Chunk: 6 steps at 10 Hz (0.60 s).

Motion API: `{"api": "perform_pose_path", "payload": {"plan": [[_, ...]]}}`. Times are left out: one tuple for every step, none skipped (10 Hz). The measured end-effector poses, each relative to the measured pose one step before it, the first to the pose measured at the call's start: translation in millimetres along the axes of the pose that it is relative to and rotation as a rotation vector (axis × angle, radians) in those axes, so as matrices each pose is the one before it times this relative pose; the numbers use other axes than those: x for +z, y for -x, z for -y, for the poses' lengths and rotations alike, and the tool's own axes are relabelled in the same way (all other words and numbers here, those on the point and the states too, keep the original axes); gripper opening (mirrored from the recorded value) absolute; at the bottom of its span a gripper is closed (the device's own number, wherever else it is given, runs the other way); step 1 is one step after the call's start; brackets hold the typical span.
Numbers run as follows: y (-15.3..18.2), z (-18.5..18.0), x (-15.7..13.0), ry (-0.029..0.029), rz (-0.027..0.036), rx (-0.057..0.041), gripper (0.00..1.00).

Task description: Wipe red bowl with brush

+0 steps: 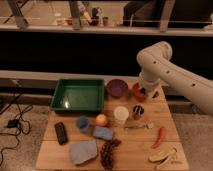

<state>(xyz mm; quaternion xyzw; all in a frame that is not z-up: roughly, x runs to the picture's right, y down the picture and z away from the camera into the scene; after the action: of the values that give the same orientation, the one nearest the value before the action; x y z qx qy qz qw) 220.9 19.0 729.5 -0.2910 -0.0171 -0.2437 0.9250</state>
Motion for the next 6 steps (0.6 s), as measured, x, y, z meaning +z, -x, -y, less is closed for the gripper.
{"api": "perform_pose_path", "payload": {"plan": [[-4.29,2.12,3.98,-0.00331,-0.00025,0.00826,0.0],[-1.15,2.09,2.47,-0.00181,0.00091,0.00225,0.0],[-1.59,3.77,3.77,-0.00359,0.0011,0.00305,0.0],[-4.08,1.85,4.9,-0.00268,0.00326,0.01014,0.0],[-3.8,0.23,4.2,-0.00119,0.00389,0.00959,0.0],[-4.37,0.87,8.05,0.00093,0.00737,0.01101,0.0]]}}
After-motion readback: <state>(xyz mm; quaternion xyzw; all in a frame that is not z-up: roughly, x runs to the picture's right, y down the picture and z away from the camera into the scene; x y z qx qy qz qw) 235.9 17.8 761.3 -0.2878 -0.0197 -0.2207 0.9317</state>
